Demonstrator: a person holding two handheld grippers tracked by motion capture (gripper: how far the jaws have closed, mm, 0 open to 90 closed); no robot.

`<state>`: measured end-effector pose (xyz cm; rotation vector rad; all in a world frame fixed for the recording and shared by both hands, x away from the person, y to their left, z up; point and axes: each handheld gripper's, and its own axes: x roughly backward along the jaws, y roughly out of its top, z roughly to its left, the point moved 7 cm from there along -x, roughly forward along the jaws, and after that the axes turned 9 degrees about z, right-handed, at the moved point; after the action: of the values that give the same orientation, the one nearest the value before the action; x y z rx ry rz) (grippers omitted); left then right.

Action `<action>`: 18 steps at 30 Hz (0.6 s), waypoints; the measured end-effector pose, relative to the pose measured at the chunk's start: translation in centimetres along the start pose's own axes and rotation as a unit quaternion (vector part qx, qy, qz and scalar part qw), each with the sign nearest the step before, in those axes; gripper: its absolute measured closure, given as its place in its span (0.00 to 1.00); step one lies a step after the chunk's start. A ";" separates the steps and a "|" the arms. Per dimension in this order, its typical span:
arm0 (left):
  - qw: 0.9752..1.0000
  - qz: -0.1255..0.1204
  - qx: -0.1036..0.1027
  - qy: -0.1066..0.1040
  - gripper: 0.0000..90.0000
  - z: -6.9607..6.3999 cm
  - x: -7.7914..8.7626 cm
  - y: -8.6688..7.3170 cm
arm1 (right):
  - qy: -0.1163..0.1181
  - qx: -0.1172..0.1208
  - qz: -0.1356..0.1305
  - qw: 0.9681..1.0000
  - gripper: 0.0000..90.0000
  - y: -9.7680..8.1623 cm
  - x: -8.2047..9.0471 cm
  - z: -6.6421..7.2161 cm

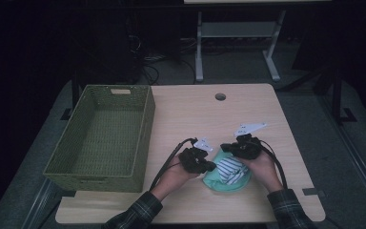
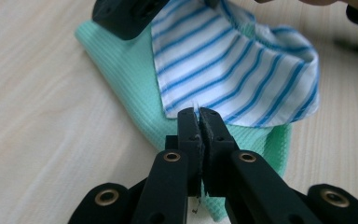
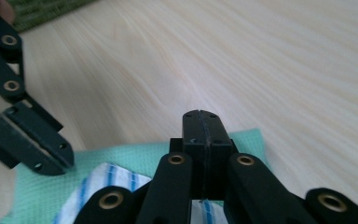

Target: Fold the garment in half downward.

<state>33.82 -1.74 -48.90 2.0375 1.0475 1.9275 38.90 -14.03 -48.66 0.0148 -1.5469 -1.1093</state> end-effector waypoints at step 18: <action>1.000 0.017 -0.013 0.013 0.95 -0.7 0.3 -0.8 | -0.029 -0.015 0.015 0.999 1.00 -1.0 0.4 -1.7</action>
<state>32.89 -1.21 -48.94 2.0346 0.9956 1.9785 39.57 -15.89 -49.23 -0.0609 -1.5767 -1.1169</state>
